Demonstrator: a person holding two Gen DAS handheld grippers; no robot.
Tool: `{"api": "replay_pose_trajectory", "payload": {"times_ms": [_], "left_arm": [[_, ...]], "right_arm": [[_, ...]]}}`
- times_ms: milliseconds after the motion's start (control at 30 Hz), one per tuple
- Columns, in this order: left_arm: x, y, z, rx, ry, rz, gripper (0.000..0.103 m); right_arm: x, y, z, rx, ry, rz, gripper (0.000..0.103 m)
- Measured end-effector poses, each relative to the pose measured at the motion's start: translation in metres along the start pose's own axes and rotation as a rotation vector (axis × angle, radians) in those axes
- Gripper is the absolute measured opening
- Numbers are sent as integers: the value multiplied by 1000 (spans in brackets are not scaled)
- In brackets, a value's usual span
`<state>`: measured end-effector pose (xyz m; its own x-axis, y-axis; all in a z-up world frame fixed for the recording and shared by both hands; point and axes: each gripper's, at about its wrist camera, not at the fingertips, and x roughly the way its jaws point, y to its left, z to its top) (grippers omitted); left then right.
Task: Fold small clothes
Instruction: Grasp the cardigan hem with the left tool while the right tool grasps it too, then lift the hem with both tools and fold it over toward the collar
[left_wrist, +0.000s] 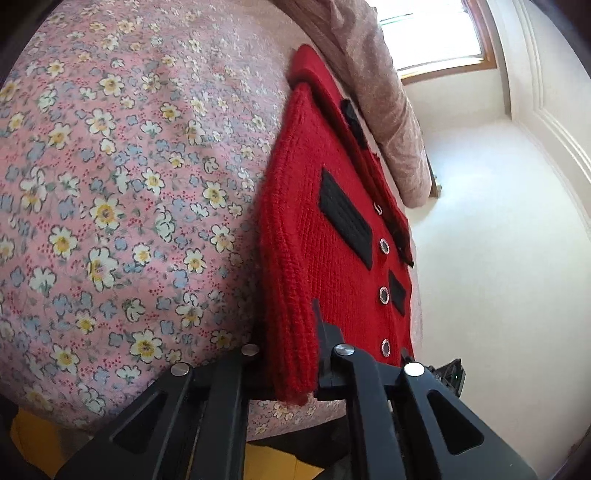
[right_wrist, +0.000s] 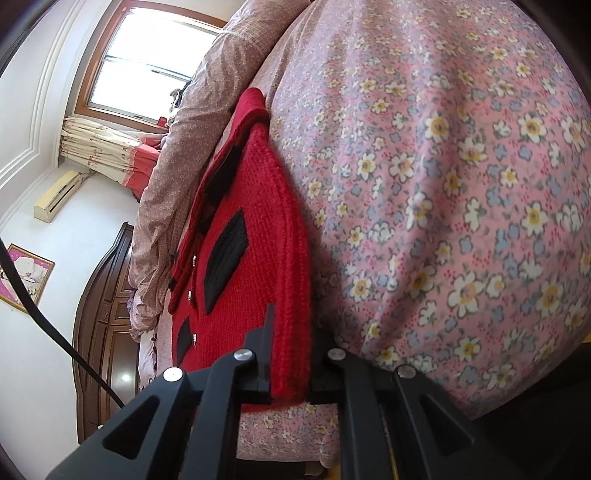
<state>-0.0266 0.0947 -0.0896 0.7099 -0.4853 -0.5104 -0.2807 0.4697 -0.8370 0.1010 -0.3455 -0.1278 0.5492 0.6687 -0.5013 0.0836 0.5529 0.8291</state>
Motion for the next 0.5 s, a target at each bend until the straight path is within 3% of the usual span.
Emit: {"api": "replay_pose_trajectory", "payload": {"times_ms": [267, 500], "left_arm": [[-12, -23, -2, 100, -83, 7, 0], [-22, -54, 6, 219, -147, 13, 0]], "right_arm": [[-4, 12, -4, -30, -28, -10, 8], [-17, 30, 1, -85, -93, 58, 8]]}}
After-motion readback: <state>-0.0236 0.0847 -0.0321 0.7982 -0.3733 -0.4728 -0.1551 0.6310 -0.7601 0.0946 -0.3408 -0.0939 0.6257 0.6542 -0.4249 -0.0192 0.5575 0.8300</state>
